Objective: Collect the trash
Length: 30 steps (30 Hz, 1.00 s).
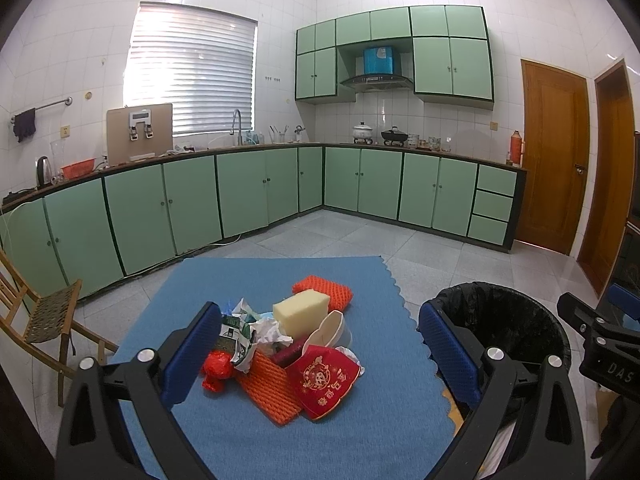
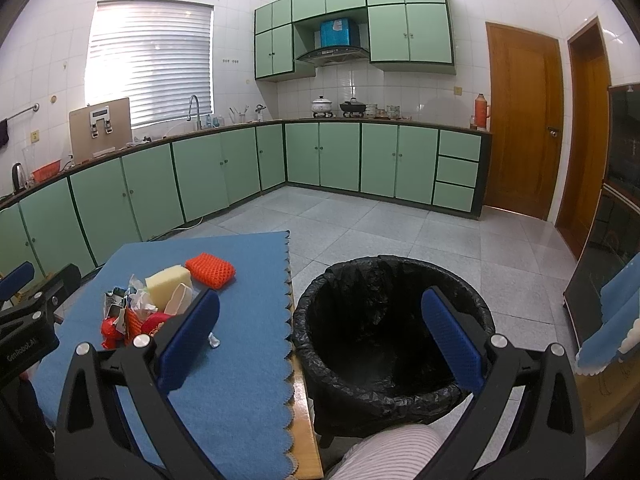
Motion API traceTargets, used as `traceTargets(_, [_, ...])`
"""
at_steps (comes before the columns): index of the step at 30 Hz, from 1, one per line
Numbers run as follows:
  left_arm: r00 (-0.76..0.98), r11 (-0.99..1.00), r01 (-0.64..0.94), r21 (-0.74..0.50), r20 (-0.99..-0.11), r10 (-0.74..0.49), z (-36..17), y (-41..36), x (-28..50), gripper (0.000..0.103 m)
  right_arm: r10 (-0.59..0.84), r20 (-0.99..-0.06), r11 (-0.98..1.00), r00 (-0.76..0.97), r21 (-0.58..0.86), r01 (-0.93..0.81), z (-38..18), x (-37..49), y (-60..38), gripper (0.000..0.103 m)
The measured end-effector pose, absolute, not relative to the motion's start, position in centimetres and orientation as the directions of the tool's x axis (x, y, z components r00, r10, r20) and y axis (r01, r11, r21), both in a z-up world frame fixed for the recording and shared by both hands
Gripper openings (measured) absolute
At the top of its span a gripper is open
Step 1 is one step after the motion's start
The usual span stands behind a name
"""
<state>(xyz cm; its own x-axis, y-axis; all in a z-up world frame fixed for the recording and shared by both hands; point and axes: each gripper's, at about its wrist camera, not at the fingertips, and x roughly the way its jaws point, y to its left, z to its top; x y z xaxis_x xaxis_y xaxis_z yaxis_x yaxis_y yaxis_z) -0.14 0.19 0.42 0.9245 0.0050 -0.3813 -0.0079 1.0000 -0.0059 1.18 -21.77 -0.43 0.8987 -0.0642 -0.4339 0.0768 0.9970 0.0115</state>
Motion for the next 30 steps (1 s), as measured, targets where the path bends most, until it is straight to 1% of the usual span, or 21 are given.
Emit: traceTargets(30, [0.925,1.000,-0.009,-0.006,-0.380,0.006,0.70,0.33,0.01,0.097,-0.065,-0.433,0.997,0.899,0.013,0.078,-0.48,1.19,-21.71,0.098])
